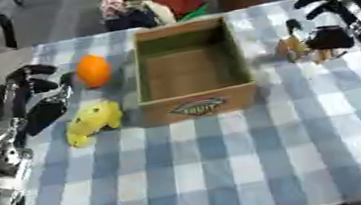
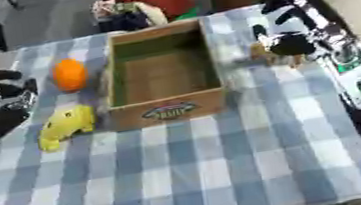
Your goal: Pick up objects on the table and place them in the box.
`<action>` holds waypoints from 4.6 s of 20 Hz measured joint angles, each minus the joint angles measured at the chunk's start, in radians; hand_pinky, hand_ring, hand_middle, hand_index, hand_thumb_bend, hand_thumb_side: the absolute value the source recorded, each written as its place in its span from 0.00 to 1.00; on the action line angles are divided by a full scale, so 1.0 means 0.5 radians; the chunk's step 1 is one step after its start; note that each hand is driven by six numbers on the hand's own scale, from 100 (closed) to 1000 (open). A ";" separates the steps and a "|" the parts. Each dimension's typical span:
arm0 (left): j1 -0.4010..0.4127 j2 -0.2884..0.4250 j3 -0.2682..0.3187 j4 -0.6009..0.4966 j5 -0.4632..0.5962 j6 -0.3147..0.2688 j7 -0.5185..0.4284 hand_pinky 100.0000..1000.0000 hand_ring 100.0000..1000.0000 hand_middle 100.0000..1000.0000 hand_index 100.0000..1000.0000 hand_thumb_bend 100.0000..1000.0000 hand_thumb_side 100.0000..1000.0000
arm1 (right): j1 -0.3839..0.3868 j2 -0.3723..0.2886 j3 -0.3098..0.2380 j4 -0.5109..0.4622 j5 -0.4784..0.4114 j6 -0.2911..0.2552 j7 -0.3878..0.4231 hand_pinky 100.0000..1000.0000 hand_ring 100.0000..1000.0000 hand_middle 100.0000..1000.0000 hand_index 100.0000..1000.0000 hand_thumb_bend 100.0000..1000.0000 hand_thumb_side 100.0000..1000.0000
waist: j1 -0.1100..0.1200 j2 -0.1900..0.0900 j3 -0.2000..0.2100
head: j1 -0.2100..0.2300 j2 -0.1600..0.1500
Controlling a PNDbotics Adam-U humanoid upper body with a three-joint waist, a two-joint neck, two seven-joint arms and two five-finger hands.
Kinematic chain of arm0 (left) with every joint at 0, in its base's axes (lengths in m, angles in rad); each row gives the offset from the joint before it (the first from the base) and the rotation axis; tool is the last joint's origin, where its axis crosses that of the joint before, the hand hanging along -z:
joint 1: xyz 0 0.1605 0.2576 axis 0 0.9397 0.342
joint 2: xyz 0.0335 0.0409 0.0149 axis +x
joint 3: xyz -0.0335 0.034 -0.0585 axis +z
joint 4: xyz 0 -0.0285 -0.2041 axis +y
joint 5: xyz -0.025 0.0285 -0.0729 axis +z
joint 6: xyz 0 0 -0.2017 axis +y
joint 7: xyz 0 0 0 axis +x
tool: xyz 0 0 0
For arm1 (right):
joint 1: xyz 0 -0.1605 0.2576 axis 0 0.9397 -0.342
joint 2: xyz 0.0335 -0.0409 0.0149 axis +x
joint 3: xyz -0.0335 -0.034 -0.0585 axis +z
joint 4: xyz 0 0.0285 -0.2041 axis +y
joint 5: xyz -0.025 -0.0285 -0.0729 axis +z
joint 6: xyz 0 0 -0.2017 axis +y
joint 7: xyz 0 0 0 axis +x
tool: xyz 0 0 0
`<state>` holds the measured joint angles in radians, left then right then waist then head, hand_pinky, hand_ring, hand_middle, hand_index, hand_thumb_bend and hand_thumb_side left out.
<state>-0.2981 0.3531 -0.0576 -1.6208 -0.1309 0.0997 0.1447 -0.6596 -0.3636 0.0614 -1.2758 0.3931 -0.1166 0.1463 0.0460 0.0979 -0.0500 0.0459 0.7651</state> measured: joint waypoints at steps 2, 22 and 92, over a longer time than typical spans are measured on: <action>0.000 0.008 -0.001 0.008 -0.021 -0.002 -0.021 0.70 0.55 0.62 0.63 0.25 0.06 | 0.000 0.000 0.000 0.000 0.000 0.000 0.000 0.62 0.77 0.59 0.77 0.12 0.00 | 0.000 0.000 0.000 | 0.000 0.000; -0.228 0.265 -0.196 0.458 -0.896 0.036 -0.879 0.72 0.65 0.74 0.76 0.49 0.00 | 0.000 0.005 0.002 0.000 0.000 -0.006 0.009 0.62 0.77 0.59 0.77 0.11 0.00 | 0.007 -0.002 -0.036 | 0.010 0.000; -1.047 0.029 -0.028 1.636 -1.628 0.221 -0.219 0.71 0.65 0.73 0.81 0.43 0.00 | -0.002 0.085 0.075 0.038 0.003 -0.053 0.108 0.62 0.77 0.58 0.77 0.10 0.00 | 0.012 -0.018 -0.167 | 0.063 0.000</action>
<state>-0.8216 0.3677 -0.0714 -0.8026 -0.9451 0.2105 0.0353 -0.6605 -0.3212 0.0990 -1.2570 0.3947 -0.1429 0.2001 0.0519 0.0891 -0.1334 0.0775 0.7652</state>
